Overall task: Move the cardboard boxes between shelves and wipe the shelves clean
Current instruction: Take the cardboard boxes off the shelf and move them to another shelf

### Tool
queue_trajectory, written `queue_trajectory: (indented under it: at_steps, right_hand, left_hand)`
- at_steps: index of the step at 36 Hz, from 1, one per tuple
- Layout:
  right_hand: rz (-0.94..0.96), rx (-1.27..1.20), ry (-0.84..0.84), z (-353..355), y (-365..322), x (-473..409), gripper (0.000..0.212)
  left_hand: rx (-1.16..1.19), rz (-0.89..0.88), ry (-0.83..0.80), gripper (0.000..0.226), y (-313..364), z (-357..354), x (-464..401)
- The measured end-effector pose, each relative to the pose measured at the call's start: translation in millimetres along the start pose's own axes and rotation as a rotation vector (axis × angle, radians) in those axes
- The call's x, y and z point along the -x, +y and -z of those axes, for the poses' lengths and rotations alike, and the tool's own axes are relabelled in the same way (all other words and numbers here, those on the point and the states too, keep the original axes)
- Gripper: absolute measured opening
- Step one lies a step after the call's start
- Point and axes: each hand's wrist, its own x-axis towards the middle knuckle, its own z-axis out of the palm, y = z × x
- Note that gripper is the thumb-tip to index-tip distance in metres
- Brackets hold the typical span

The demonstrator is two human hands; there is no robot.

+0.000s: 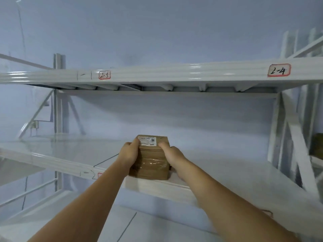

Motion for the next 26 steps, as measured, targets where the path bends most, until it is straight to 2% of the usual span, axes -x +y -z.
queue_trajectory:
  at_steps: [2, 4, 7, 12, 17, 26]
  right_hand:
    - [-0.02, -0.003, 0.037, -12.6, -3.0, -19.4, 0.073]
    - [-0.023, -0.007, 0.067, -23.7, -4.1, -37.0, 0.056]
    - [-0.027, -0.015, 0.11, -34.7, -2.8, -64.7, 0.047]
    - [-0.051, -0.047, 0.142, -44.4, -2.5, -102.0, 0.05]
    - [-0.072, -0.028, 0.187, -50.1, 0.9, -141.8, 0.062]
    - [-0.104, -0.076, 0.212, -59.9, 1.3, -163.6, 0.068]
  left_hand:
    - [-0.011, 0.002, -0.048, 0.051, -3.4, 6.0, -26.3]
    - [-0.016, -0.004, -0.085, 0.056, -8.7, 9.3, -51.3]
    - [0.003, -0.003, -0.129, 0.042, -17.2, 9.6, -86.2]
    - [0.066, 0.035, -0.213, 0.045, -29.2, 2.0, -138.2]
    - [0.157, 0.082, -0.301, 0.046, -38.9, -6.9, -181.5]
    - [0.159, 0.115, -0.344, 0.042, -40.7, -12.7, -204.9]
